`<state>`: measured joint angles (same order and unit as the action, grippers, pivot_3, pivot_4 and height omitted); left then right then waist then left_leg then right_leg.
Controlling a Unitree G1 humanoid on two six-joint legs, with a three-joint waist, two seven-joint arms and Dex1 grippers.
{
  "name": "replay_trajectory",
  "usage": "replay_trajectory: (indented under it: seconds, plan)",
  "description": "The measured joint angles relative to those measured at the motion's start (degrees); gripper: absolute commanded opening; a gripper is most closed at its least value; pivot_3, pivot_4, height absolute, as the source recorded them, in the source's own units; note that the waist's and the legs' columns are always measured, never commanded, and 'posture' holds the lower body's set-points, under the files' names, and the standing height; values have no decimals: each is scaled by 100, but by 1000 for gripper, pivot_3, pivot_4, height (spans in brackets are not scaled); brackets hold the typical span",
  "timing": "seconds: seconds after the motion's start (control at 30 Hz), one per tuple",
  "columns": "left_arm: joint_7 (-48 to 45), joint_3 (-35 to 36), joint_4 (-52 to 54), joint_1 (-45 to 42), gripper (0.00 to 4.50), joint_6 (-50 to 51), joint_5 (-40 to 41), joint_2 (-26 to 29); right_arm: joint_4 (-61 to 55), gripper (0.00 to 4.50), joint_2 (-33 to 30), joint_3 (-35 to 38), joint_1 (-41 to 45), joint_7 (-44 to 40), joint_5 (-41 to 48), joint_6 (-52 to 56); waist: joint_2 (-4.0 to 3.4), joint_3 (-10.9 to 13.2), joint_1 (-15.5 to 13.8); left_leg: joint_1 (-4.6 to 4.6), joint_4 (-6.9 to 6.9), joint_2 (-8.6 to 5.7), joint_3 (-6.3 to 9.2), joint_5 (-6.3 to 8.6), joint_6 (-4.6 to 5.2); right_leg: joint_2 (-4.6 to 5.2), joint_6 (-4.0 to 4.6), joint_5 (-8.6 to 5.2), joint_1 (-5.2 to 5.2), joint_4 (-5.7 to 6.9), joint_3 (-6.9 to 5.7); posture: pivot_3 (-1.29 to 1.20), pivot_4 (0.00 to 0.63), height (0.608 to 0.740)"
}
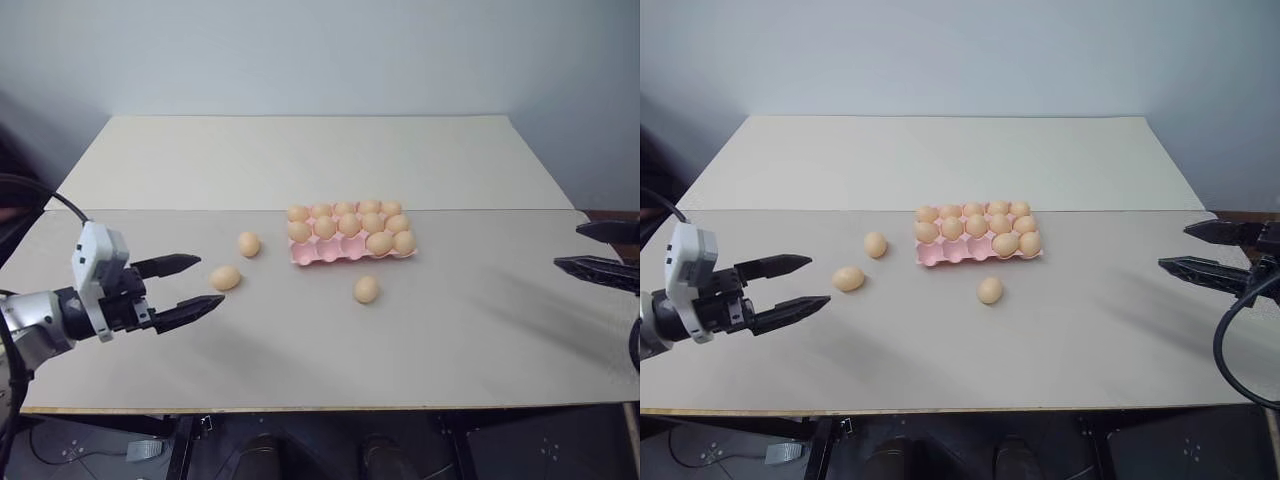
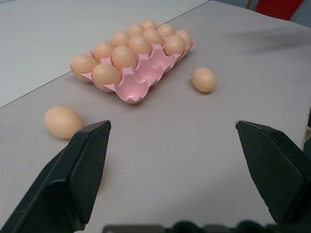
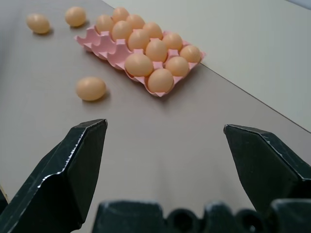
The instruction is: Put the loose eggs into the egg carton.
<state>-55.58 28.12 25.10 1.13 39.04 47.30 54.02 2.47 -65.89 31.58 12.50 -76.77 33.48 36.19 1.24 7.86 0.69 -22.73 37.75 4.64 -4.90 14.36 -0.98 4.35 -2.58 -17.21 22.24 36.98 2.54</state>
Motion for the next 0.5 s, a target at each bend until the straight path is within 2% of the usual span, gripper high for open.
replay_trajectory:
  seconds: [0.17,0.33,0.5]
  plan:
    - [198,-30,64,77,4500,-9,-52,-133,-737,4471,626,-692,165,745,36,64,0,0,8,0,-1,1,0,0,-1,-1,0,0,2,3,2,0,150,740]
    - [466,-241,363,181,4500,3,-27,-431,-1930,4471,1364,-1527,260,1892,33,394,0,0,-8,-13,2,1,2,-1,-2,1,-1,1,10,2,-1,0,150,740]
    - [609,-296,551,292,4500,5,4,-514,-2735,4471,1533,-1984,371,2561,161,972,0,0,-48,-10,3,0,2,-1,-2,3,0,1,6,2,-2,0,150,740]
